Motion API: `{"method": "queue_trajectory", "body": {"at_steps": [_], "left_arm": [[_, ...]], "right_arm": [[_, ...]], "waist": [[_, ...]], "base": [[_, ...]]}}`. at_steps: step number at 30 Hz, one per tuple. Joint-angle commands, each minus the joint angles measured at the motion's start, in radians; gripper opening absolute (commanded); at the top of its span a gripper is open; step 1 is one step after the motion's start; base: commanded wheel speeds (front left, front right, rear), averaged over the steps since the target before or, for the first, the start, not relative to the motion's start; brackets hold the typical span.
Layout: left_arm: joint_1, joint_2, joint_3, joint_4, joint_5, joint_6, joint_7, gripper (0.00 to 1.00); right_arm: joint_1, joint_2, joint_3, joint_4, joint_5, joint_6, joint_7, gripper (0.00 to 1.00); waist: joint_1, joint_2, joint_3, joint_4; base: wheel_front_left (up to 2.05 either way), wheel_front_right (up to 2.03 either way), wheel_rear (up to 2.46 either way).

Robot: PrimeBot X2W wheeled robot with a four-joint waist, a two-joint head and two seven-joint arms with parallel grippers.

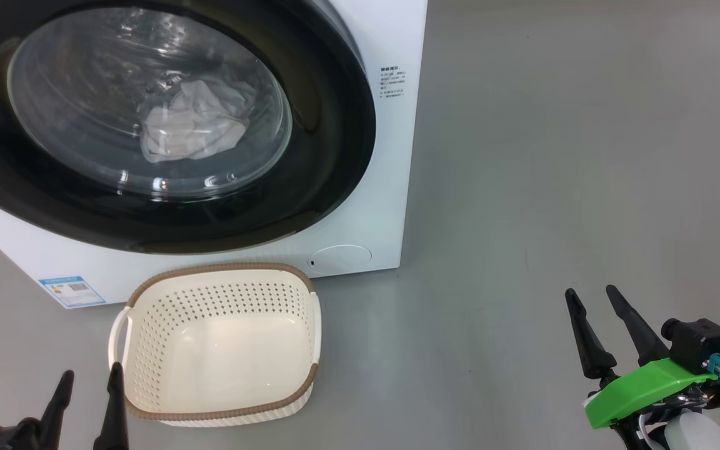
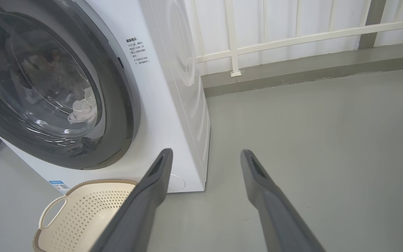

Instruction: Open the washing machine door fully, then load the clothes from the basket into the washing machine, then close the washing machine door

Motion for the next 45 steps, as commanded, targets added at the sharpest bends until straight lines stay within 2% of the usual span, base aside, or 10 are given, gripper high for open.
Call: {"method": "queue_trajectory", "body": {"at_steps": [1,16,17,24,30,35,45], "left_arm": [[-0.017,0.028,0.037,-0.016,-0.006,-0.002,-0.006,1.00],[-0.003,0.015,0.065,-0.032,0.014,-0.002,-0.006,1.00],[0.011,-0.004,0.026,-0.006,0.008,0.000,0.000,0.00],[0.021,-0.067,0.002,0.065,0.002,0.000,0.003,0.00],[0.015,-0.070,0.007,0.060,-0.056,0.000,0.021,0.00],[0.008,-0.073,0.011,0.060,-0.104,0.000,0.036,0.00],[-0.005,-0.079,0.019,0.057,-0.191,0.000,0.062,0.00]], "right_arm": [[0.002,-0.006,0.019,-0.025,-0.004,0.001,-0.005,1.00],[0.011,-0.009,0.032,-0.029,-0.007,0.001,-0.005,1.00],[0.005,0.000,0.007,-0.003,-0.001,0.000,0.000,0.00],[0.049,0.038,0.009,0.075,0.005,0.000,0.003,0.00],[0.052,0.044,-0.001,0.063,0.062,0.000,0.020,0.00],[0.053,0.049,-0.009,0.055,0.109,0.000,0.035,0.00],[0.054,0.057,-0.024,0.040,0.195,0.000,0.061,0.00]], "waist": [[0.0000,0.0000,-0.001,0.000],[0.0000,0.0000,-0.018,-0.002],[0.0001,0.0000,-0.017,-0.002],[0.0001,0.0000,-0.018,-0.001],[0.0024,0.0000,-0.023,0.002],[0.0002,0.0000,-0.024,0.005],[0.0001,0.0000,-0.028,0.009]], "base": [[0.00,0.00,0.00],[0.00,0.00,0.00],[0.00,0.00,0.00],[0.00,0.00,0.00],[0.00,0.00,0.00],[0.00,0.00,0.00],[0.00,0.00,0.00]]}}
